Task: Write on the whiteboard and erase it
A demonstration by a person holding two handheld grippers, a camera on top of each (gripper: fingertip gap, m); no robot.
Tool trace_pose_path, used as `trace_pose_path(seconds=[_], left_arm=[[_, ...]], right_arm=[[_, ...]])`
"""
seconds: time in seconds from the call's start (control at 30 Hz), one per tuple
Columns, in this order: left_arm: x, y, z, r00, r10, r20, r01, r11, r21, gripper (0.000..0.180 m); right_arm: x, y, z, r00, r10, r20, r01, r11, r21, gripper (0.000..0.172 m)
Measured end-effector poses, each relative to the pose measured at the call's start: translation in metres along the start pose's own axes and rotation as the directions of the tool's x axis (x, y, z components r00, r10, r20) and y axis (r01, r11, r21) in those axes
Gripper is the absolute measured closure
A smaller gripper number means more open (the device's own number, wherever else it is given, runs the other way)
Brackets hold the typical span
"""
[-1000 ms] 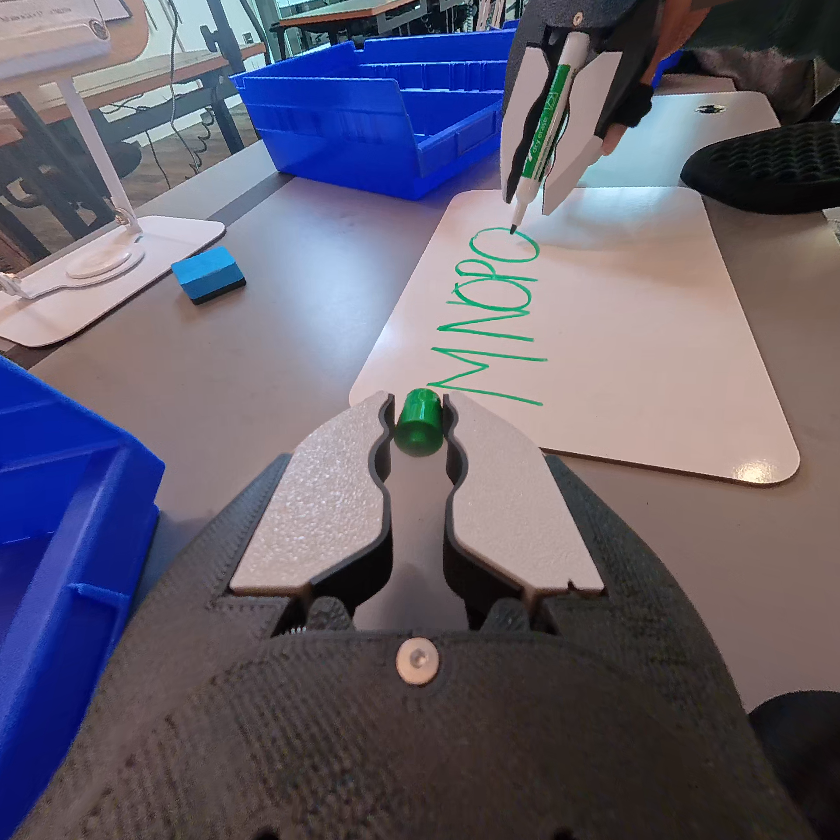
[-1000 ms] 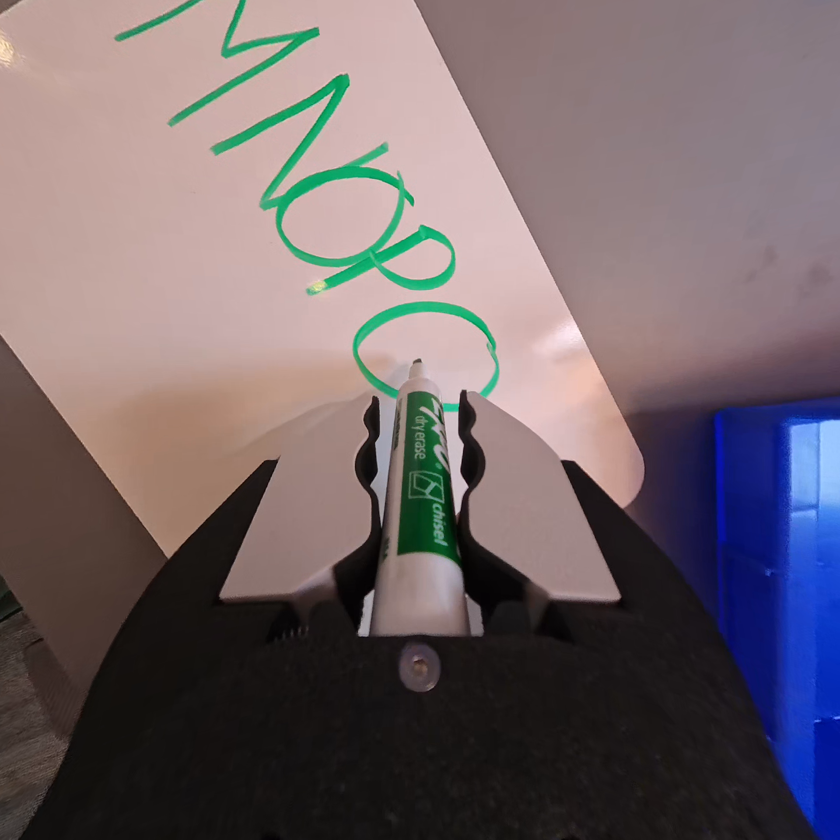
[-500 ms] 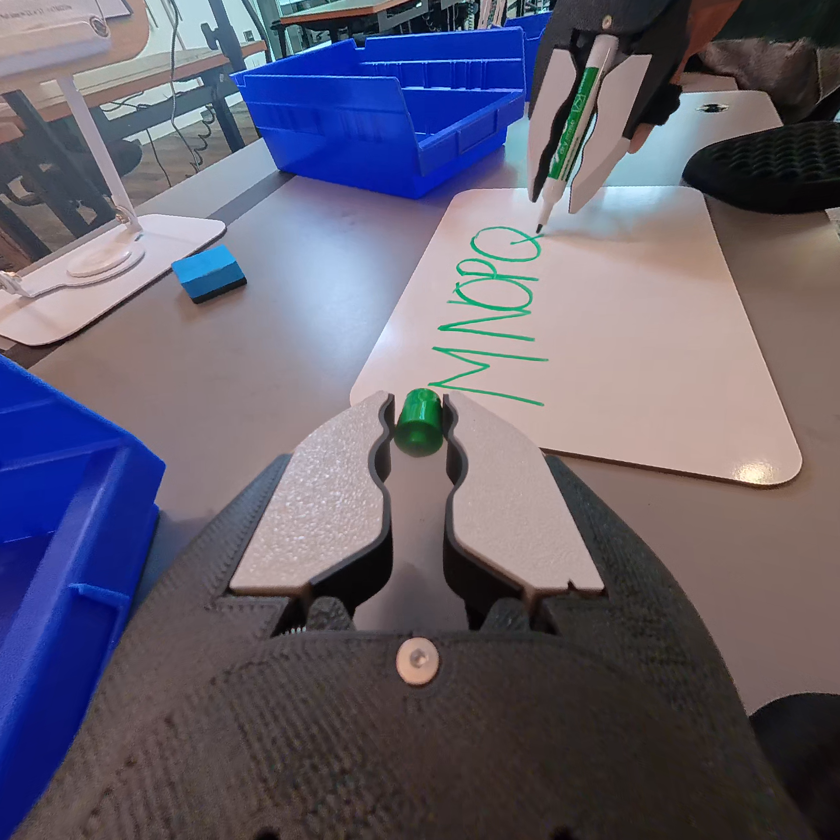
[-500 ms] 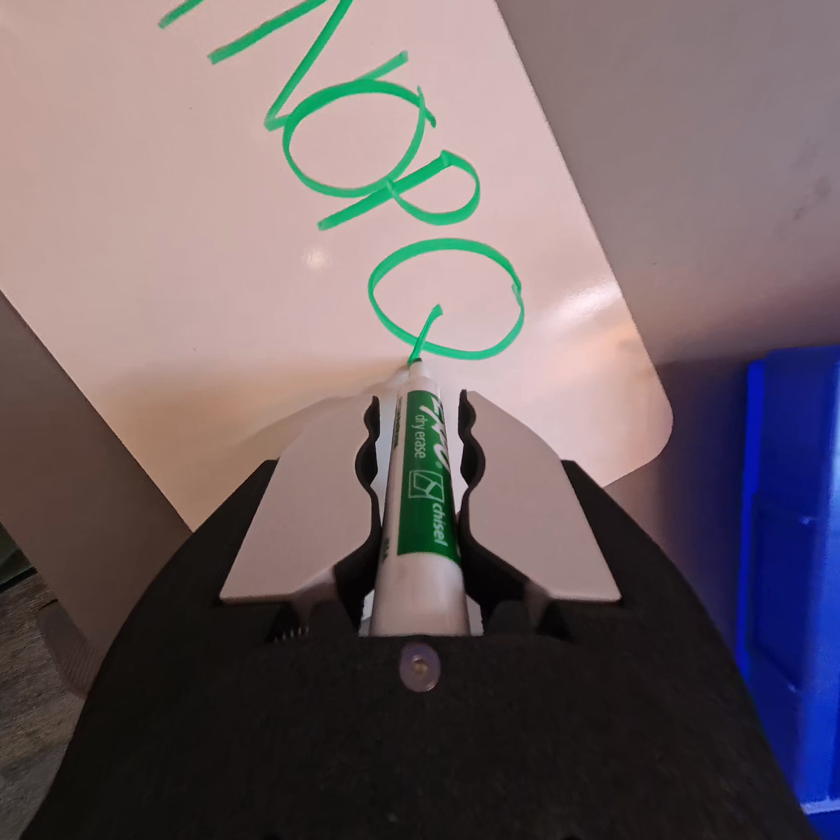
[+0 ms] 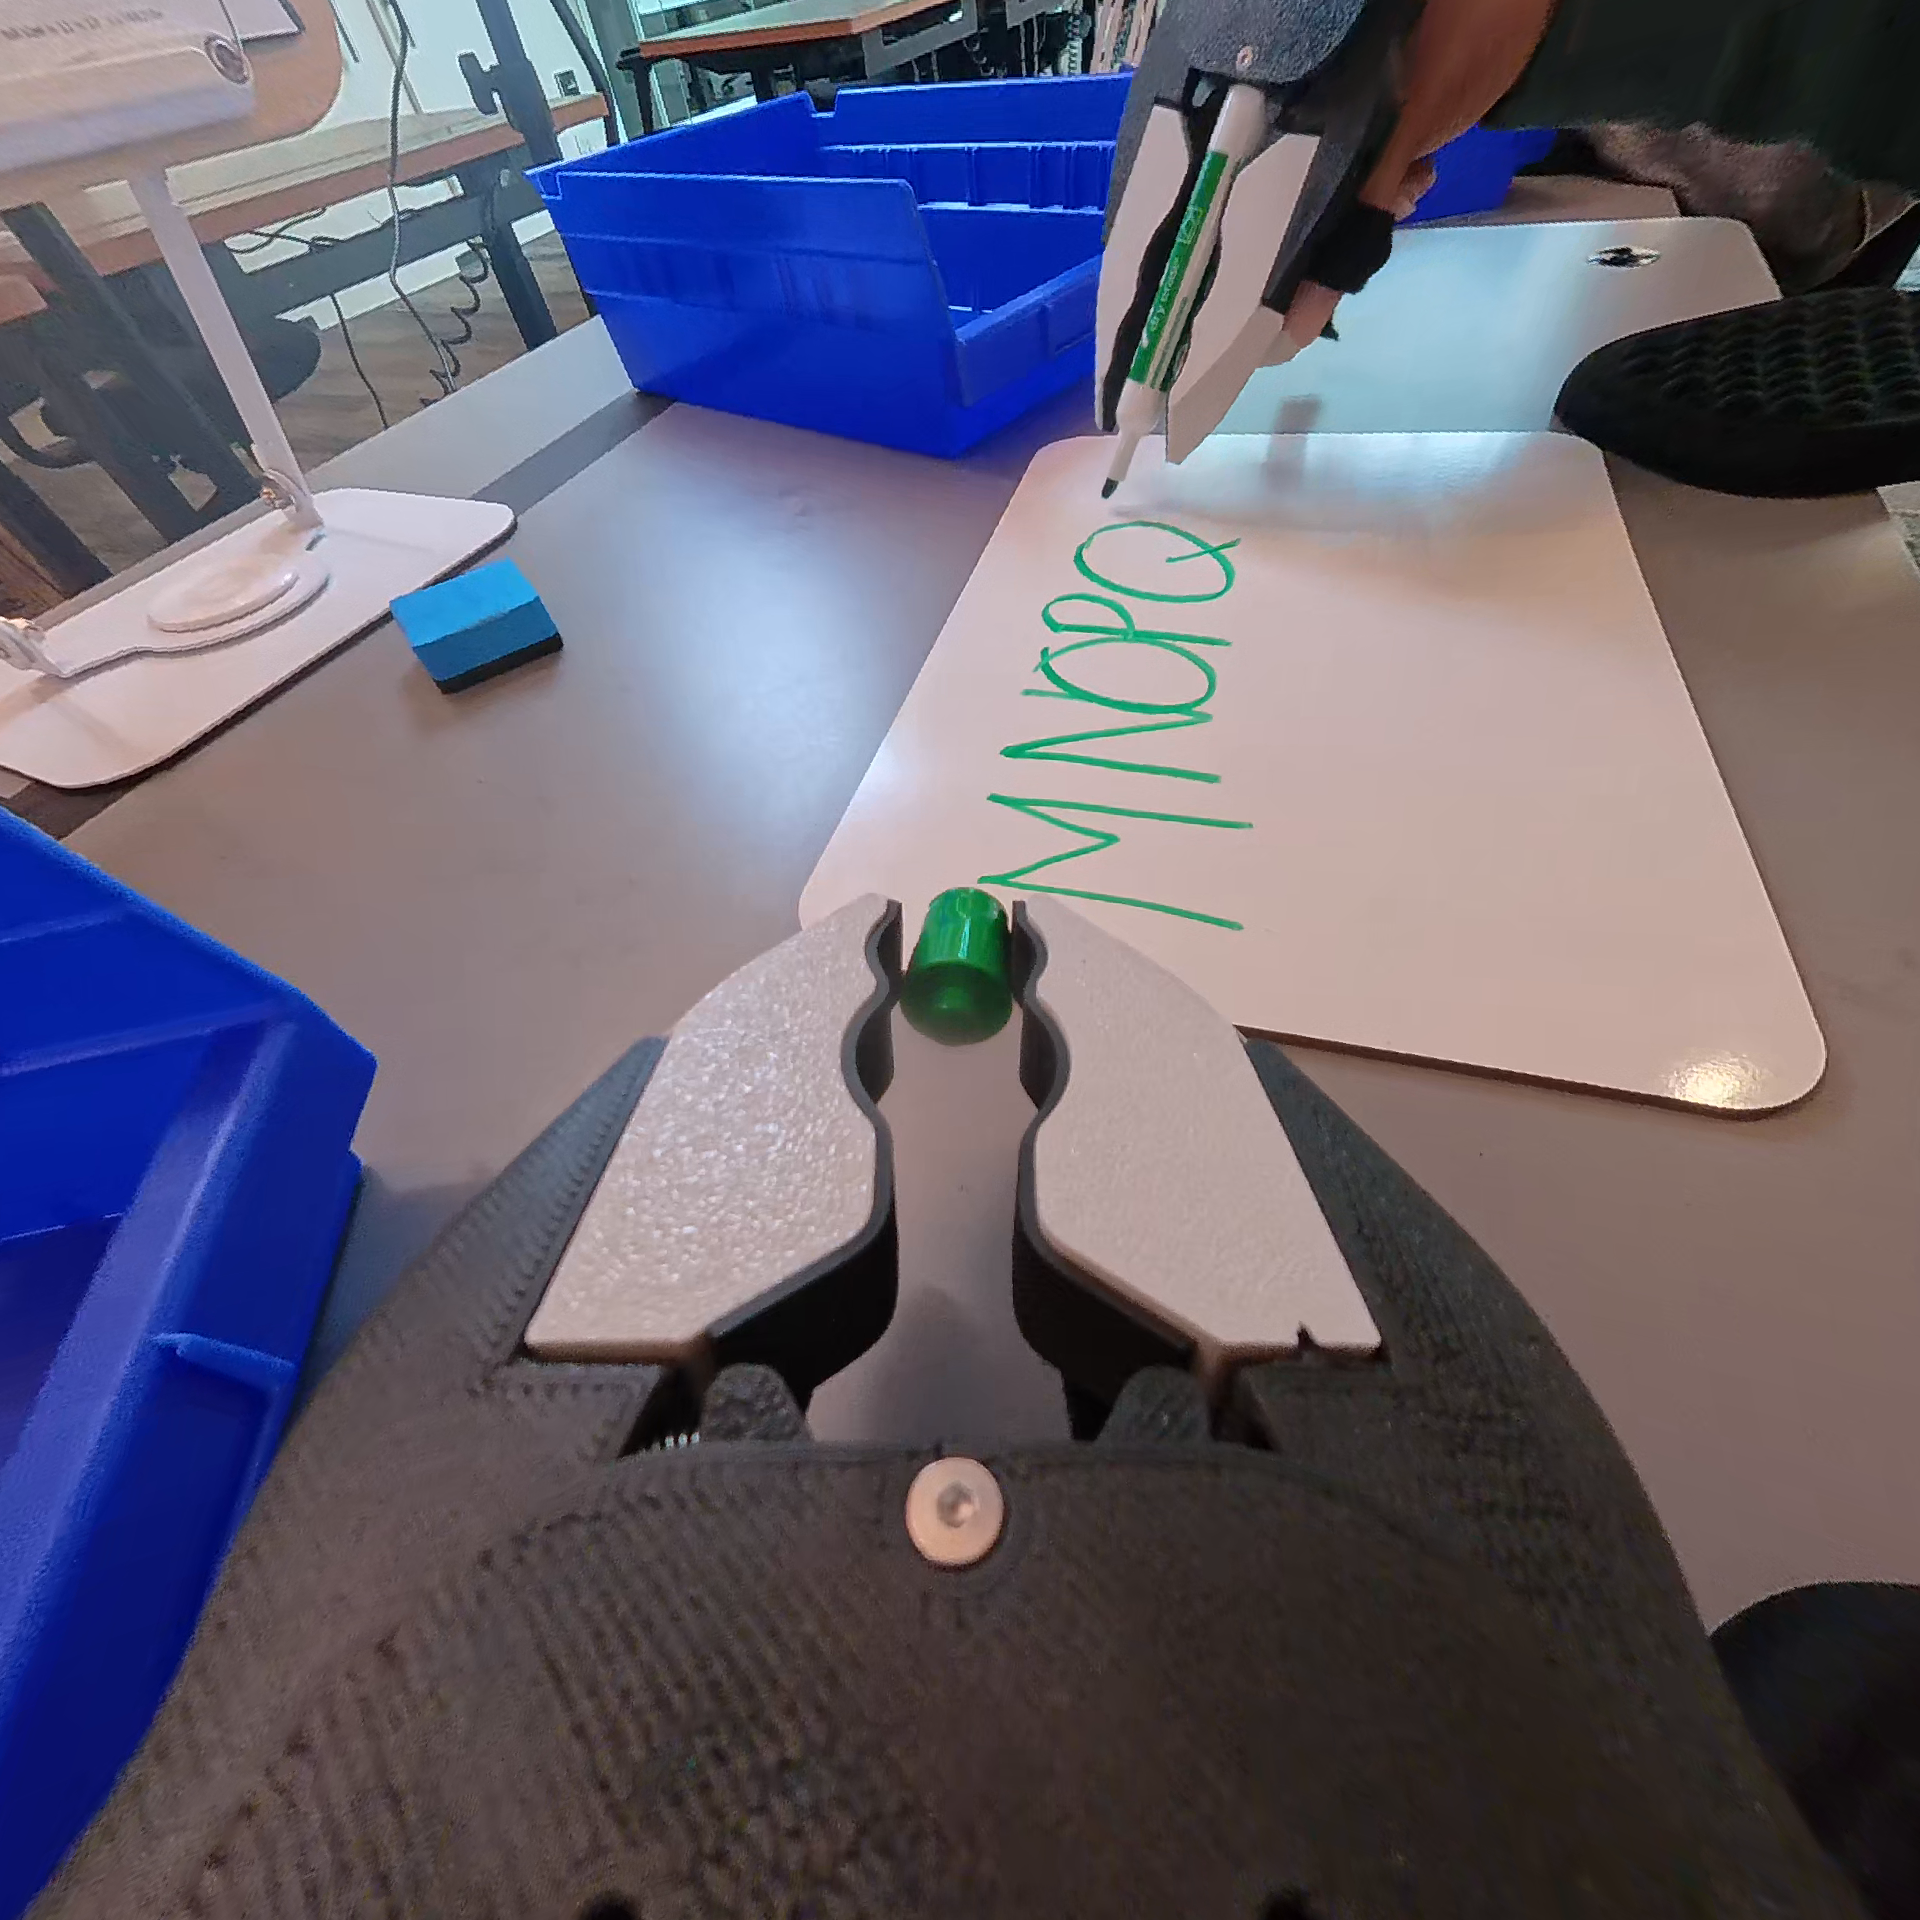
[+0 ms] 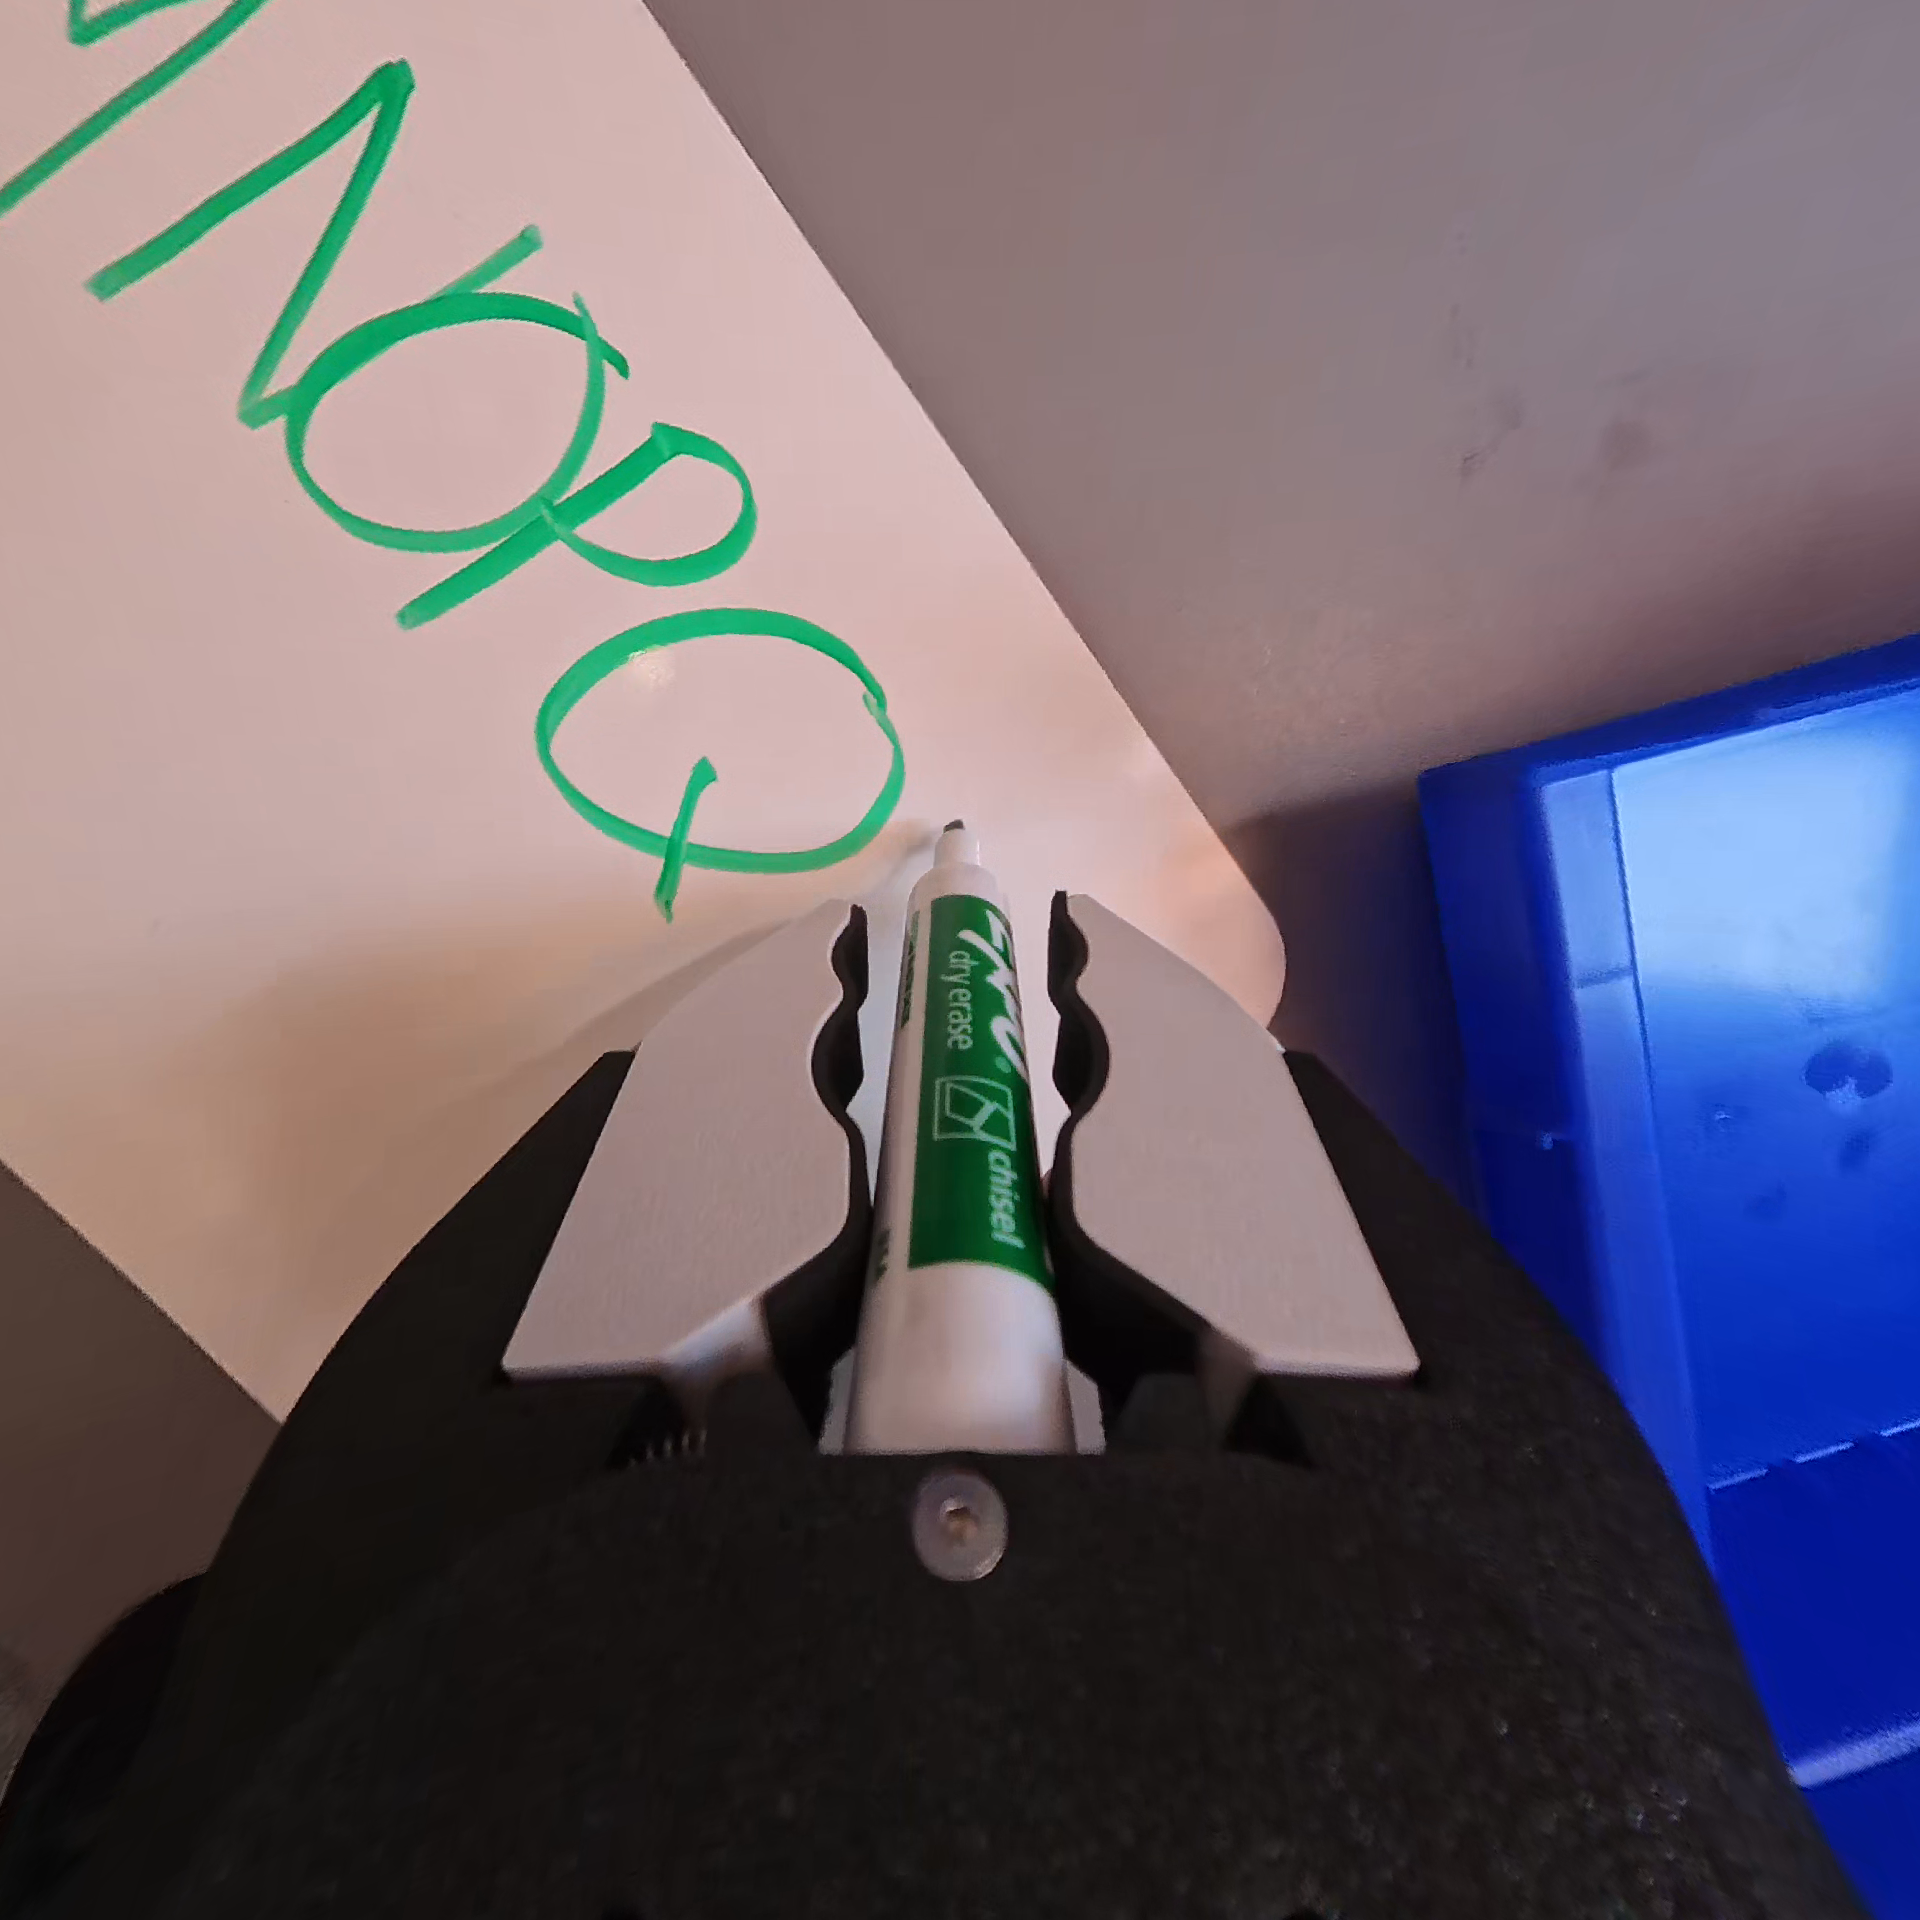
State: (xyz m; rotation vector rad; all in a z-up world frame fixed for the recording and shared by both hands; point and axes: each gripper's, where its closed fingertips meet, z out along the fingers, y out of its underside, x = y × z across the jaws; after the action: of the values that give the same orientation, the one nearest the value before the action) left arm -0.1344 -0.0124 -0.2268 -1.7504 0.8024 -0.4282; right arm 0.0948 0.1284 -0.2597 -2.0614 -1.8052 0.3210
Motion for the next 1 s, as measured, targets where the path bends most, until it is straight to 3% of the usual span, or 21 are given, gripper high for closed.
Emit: trace_pose_path(seconds=[0.2, 0.47, 0.73, 1.0], left_arm=[[0.0, 0.0, 0.0, 1.0, -0.001, -0.004, 0.001, 1.0, 0.001, 0.161], [0.001, 0.001, 0.001, 1.0, 0.009, -0.006, -0.009, 1.0, -0.008, 0.161], [0.002, 0.001, 0.001, 1.0, 0.023, 0.001, -0.023, 1.0, -0.01, 0.161], [0.003, 0.001, 0.001, 1.0, 0.03, -0.008, -0.03, 1.0, -0.009, 0.161]], right_arm=[[-0.002, 0.006, 0.004, 1.0, -0.001, 0.013, 0.001, 0.998, -0.056, 0.138], [-0.042, 0.026, -0.011, 0.995, -0.058, 0.079, 0.069, 0.988, -0.138, 0.138], [-0.003, 0.0, -0.003, 1.0, -0.006, -0.012, 0.006, 1.0, -0.03, 0.138], [0.011, 0.006, 0.005, 0.999, 0.023, -0.039, -0.025, 0.998, -0.06, 0.137]])
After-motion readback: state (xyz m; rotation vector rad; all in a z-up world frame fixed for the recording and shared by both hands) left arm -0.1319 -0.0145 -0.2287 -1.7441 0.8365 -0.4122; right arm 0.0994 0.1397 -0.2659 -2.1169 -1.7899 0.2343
